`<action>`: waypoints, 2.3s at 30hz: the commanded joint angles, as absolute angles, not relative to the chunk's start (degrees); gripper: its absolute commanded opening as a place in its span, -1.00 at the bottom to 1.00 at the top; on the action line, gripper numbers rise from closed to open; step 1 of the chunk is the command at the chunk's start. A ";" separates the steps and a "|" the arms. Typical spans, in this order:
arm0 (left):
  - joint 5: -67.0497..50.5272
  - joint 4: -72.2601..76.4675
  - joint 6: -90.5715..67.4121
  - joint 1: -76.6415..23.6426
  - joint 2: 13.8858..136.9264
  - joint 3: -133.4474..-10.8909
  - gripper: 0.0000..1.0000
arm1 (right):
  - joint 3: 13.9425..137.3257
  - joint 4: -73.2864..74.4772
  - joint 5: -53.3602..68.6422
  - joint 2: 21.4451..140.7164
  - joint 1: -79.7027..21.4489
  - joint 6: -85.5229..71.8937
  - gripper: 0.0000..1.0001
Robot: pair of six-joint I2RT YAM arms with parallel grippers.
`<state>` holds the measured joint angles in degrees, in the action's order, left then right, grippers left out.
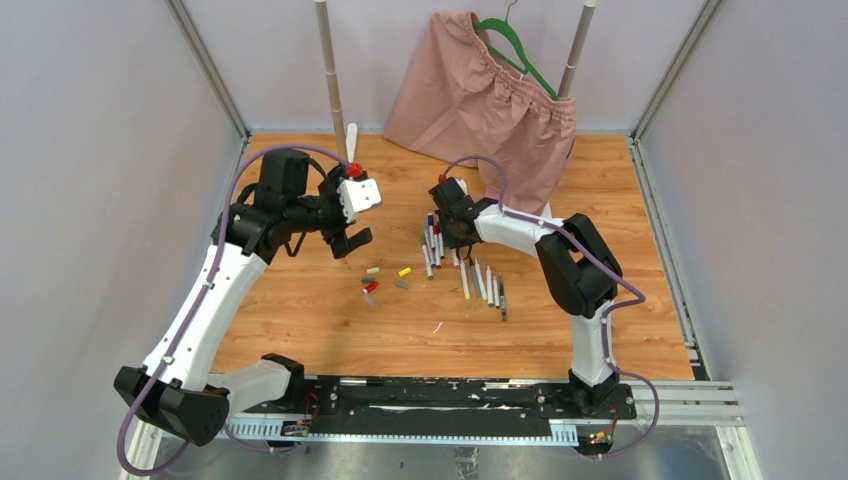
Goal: Open the pen caps
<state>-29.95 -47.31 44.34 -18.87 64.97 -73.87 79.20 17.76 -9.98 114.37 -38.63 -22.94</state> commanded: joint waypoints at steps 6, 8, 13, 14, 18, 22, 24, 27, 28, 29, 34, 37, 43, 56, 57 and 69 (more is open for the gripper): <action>-32.66 -47.72 52.41 -18.63 62.54 -73.05 1.00 | 79.70 20.13 -4.97 103.86 -39.11 -22.27 -1.00; -31.36 -47.69 59.60 -18.63 60.64 -70.93 1.00 | 78.18 20.17 -1.31 99.68 -39.03 -22.55 -1.00; -28.84 -47.68 82.75 -19.53 56.08 -65.29 1.00 | 74.58 20.12 13.75 92.49 -39.03 -23.04 -1.00; -28.53 -47.64 87.37 -20.03 55.20 -63.35 1.00 | 74.12 20.13 17.09 91.60 -39.10 -23.19 -1.00; -27.73 -46.62 94.12 -24.19 54.59 -61.57 1.00 | 73.48 19.97 29.89 89.05 -39.36 -23.97 -1.00; -26.12 -46.54 96.30 -28.00 56.35 -61.90 0.95 | 73.56 18.77 39.41 88.11 -40.07 -24.70 -1.00; -25.60 -46.57 97.24 -29.34 56.87 -61.96 0.91 | 73.90 18.08 42.67 88.02 -40.85 -25.25 -1.00; -24.54 -46.67 98.99 -31.30 57.28 -61.31 0.86 | 75.34 17.49 46.90 88.98 -41.67 -25.58 -1.00; -23.98 -46.67 100.01 -32.00 57.36 -61.04 0.85 | 75.66 17.05 48.42 89.48 -41.96 -25.77 -1.00; -23.59 -46.67 100.47 -32.48 57.43 -60.81 0.84 | 76.16 16.71 49.78 90.00 -42.19 -26.13 -1.00; -21.50 -46.76 101.52 -33.48 58.48 -60.10 0.69 | 77.71 15.66 53.87 91.81 -42.97 -26.82 -1.00; -20.42 -46.76 102.00 -33.70 58.74 -59.46 0.52 | 78.25 15.37 54.85 92.02 -43.02 -27.25 -1.00; -18.95 -46.70 101.27 -34.76 59.59 -59.24 0.03 | 79.63 14.09 55.52 92.85 -43.11 -28.69 -1.00; -18.10 -46.76 91.32 -36.66 60.84 -62.28 -1.00 | 78.46 11.41 52.36 94.94 -43.42 -32.67 -0.51; -17.60 -46.76 89.70 -36.65 61.21 -62.77 -1.00 | 77.85 10.74 52.24 94.74 -43.38 -33.14 -0.44; -12.43 -46.80 88.59 -36.65 61.67 -61.96 -1.00 | 72.06 4.78 50.72 93.55 -43.36 -37.97 -1.00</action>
